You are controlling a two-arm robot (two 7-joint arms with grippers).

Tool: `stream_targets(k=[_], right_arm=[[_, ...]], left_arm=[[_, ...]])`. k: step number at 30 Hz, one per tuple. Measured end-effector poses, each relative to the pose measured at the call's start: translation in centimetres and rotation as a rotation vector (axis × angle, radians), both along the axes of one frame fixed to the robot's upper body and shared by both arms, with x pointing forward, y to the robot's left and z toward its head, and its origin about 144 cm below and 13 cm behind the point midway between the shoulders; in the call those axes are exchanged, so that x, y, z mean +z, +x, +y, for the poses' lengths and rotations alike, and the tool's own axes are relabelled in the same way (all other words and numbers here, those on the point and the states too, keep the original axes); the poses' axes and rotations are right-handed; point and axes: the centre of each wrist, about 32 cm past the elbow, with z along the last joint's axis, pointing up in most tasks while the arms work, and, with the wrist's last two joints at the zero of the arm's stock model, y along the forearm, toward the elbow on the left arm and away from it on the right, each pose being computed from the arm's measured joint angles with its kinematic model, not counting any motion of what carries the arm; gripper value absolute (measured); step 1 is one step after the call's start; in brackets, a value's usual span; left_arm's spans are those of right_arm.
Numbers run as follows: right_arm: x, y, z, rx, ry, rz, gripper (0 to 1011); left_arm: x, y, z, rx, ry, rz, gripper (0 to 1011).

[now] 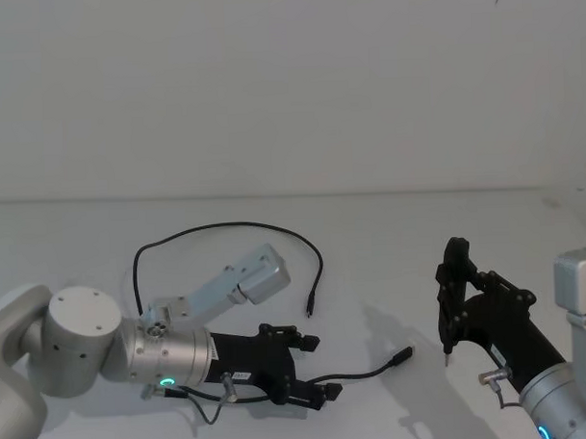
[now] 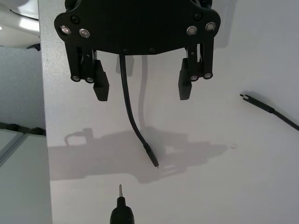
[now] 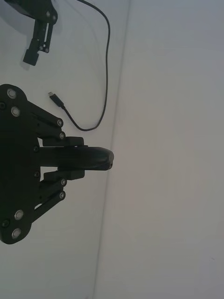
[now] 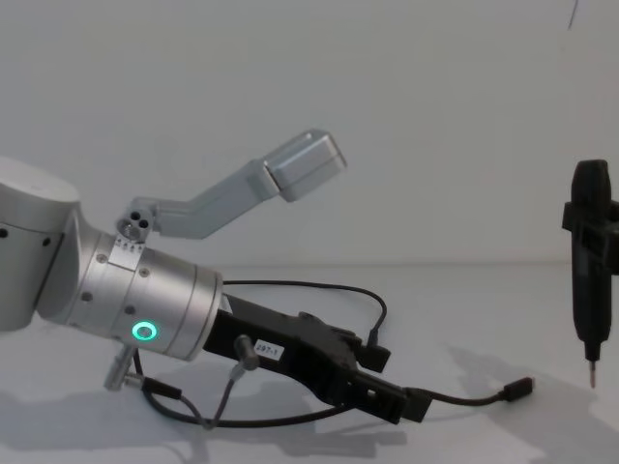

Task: Pick up the data cable with the one hand.

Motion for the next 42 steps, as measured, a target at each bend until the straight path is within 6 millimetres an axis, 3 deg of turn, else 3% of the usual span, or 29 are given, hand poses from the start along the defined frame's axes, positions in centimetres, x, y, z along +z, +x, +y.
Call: stream_targets(k=[2, 3, 5, 6, 9, 17, 29, 42], right_arm=[[0.0, 0.0, 0.0, 0.0, 0.0, 0.0, 279], [0.0, 0.0, 0.0, 0.0, 0.0, 0.0, 279], [0.0, 0.0, 0.0, 0.0, 0.0, 0.0, 279], [0.0, 0.0, 0.0, 0.0, 0.0, 0.0, 279], [0.0, 0.0, 0.0, 0.0, 0.0, 0.0, 279], [0.0, 0.0, 0.0, 0.0, 0.0, 0.0, 279], [0.0, 0.0, 0.0, 0.0, 0.0, 0.0, 279], [0.0, 0.0, 0.0, 0.0, 0.0, 0.0, 279]], left_arm=[[0.0, 0.0, -0.1, -0.001, 0.001, 0.0, 906], [0.0, 0.1, -0.2, -0.005, 0.001, -0.002, 841], [0.0, 0.1, -0.3, -0.007, 0.001, -0.002, 816], [-0.1, 0.1, -0.4, -0.009, 0.001, -0.001, 738], [-0.1, 0.2, -0.5, -0.012, 0.0, 0.002, 684], [-0.3, 0.0, -0.8, -0.025, 0.001, 0.023, 394], [-0.3, -0.4, -1.1, -0.042, 0.023, 0.049, 49], [1.4, -0.3, -1.2, -0.029, 0.013, -0.014, 44]])
